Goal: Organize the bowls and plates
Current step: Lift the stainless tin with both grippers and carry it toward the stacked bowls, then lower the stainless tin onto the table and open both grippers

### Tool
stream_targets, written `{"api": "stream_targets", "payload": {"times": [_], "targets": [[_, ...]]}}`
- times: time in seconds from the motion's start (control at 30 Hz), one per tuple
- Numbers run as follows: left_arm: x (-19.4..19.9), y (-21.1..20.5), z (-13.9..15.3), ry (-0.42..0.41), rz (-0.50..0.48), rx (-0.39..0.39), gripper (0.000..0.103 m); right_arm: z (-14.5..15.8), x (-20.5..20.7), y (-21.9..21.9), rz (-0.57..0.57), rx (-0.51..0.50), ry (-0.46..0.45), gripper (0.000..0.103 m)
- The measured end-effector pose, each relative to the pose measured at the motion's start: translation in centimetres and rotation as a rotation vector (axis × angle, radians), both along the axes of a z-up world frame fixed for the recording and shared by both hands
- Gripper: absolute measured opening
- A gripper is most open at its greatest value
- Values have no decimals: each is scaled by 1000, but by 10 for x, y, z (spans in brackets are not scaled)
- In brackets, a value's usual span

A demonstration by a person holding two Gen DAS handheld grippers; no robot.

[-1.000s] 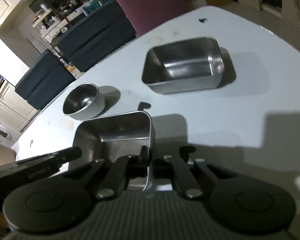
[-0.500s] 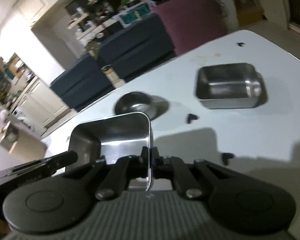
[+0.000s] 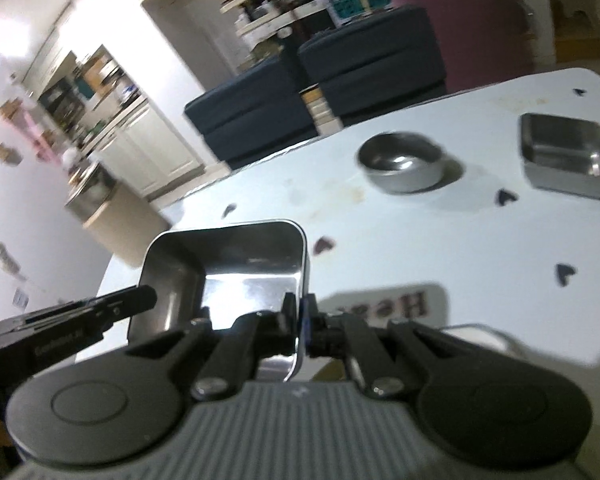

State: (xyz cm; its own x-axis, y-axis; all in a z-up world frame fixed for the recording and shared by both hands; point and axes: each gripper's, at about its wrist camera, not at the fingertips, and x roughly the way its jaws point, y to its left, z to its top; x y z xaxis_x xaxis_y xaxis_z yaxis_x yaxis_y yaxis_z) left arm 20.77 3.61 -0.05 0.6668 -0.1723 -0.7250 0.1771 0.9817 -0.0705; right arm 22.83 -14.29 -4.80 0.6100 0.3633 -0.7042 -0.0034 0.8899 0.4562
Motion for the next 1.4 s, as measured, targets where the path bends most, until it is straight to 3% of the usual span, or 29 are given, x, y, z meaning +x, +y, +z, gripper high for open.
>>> {"api": "stream_targets", "payload": {"times": [0.2, 0.43, 0.67, 0.9, 1.4], "targets": [[-22, 35, -7, 32, 45, 52, 3, -12, -1, 43, 80, 9, 78, 5], [-38, 73, -25, 99, 100, 94, 3, -26, -4, 94, 201, -37, 150, 6], [-46, 89, -45, 156, 121, 149, 3, -41, -1, 131, 248, -99, 213, 6], [-38, 94, -70, 242, 103, 200, 3, -50, 8, 153, 262, -125, 233, 6], [-33, 96, -85, 285, 100, 207, 4, -64, 5, 169, 272, -148, 267, 6]]}}
